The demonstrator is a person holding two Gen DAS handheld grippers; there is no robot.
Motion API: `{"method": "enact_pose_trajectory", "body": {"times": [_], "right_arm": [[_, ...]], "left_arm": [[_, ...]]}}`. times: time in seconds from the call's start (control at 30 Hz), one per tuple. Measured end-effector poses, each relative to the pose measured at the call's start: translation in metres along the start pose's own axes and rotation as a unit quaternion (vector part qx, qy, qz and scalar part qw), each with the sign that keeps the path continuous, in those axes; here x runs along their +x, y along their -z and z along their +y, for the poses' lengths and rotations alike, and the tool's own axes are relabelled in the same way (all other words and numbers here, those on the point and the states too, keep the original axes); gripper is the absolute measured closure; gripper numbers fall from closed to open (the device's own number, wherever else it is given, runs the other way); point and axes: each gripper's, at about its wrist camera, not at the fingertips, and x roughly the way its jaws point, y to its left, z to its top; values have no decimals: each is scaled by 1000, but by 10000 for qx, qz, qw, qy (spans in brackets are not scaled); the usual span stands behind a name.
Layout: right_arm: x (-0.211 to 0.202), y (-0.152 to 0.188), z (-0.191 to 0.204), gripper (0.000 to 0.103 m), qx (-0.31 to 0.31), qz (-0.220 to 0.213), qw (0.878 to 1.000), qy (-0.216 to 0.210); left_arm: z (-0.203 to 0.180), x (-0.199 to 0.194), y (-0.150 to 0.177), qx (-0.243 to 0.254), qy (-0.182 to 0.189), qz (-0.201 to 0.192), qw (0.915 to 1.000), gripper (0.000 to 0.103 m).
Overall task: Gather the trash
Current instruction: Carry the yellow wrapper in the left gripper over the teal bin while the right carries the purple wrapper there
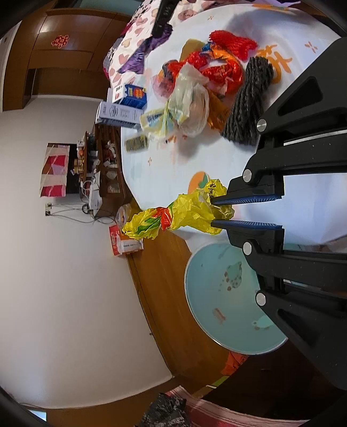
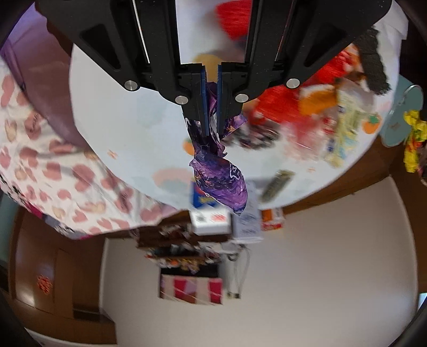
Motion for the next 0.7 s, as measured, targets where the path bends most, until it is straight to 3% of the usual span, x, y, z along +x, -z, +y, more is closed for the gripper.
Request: {"method": "enact_pose_trajectory", "body": {"times": [0.33,0.7], "right_arm": [[2,-14,76,97,-576,-212,9959,-664],[7,-15,152,97,-1053,-435,9836,-1400]], "left_arm": [[35,6,5,-267,-307,117,9991,91],[62,-6,8,-521,-574,-27,9970,91]]}}
